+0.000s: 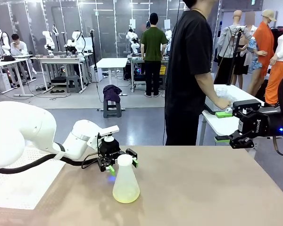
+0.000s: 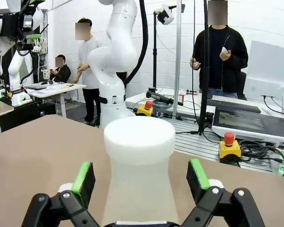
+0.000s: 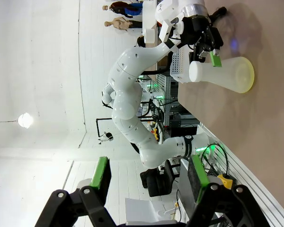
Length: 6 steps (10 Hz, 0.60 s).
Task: Prepare the solutions needed for the experiment.
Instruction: When the human places the Big flask in the center of the table, pick up the Big flask and place it in the left Organizing basket.
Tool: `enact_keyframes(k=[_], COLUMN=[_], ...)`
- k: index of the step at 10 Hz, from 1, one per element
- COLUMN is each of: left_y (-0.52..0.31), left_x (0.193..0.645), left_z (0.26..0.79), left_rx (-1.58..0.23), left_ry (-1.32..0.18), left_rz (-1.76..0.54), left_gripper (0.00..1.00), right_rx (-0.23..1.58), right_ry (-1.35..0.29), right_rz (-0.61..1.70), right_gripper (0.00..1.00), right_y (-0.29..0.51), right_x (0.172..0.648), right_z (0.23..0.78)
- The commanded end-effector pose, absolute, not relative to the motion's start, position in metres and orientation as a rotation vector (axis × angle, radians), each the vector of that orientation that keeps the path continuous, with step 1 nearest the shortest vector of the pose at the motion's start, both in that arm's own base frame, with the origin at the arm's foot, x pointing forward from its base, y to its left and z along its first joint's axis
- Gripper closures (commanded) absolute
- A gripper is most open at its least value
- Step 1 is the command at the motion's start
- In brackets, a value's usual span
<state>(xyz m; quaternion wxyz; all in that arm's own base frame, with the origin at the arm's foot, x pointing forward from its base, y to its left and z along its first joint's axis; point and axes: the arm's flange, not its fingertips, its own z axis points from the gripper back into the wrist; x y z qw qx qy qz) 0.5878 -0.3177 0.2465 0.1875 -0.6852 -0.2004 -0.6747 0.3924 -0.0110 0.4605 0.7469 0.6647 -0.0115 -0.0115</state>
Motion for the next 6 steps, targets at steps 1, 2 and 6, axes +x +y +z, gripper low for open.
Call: enact_keyframes(k=[1, 2, 6], left_y=[-0.323, -0.326, -0.334], left_x=[0.585, 0.581, 0.571], left_z=[0.243, 0.241, 0.238], left_rx=[-1.945, -1.967, -1.972], left_ry=[-0.585, -0.571, -0.565], left_rz=[-1.875, -1.878, -1.876], left_gripper=[0.0, 0.0, 0.0], right_rx=[1.465, 1.465, 1.465], right_ry=[-0.033, -0.033, -0.033], right_rz=[-0.018, -0.018, -0.018], right_gripper=[0.17, 0.17, 0.17], right_y=[-0.011, -0.011, -0.011], right_x=[0.392, 0.392, 0.392], right_z=[0.463, 0.463, 0.463])
